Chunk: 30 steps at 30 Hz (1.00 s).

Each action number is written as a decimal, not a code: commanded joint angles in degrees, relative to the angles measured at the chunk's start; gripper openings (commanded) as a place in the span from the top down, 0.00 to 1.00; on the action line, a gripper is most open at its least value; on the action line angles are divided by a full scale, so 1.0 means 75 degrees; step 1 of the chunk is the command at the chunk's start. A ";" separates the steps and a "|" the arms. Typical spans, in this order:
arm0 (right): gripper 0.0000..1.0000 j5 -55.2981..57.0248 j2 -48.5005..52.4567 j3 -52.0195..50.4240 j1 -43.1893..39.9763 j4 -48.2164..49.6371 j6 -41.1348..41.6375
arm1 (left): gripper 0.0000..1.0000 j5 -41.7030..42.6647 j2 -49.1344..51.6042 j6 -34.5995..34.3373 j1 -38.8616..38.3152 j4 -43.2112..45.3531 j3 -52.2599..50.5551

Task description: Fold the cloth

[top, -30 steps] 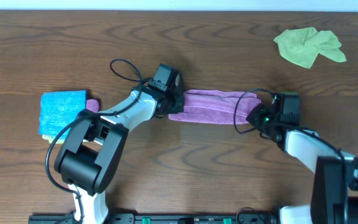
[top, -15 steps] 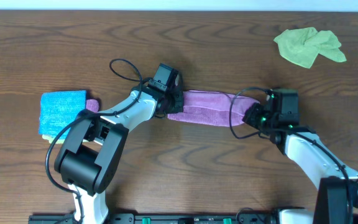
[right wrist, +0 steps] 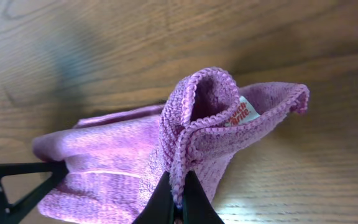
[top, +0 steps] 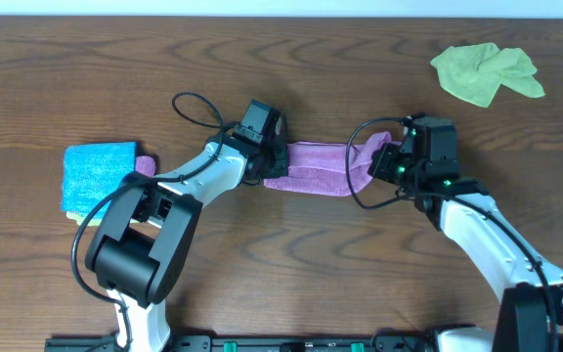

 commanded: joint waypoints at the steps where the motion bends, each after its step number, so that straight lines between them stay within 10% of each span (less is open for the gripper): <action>1: 0.99 0.0058 -0.0061 0.0198 0.0213 -0.0006 -0.0166 | 0.94 -0.0248 0.0044 0.0073 0.0009 -0.0108 0.0087; 30: 0.99 0.0329 -0.0061 0.0254 0.1297 0.0224 -0.0076 | 0.94 -0.0105 -0.0064 0.0545 0.0178 -0.0866 0.1227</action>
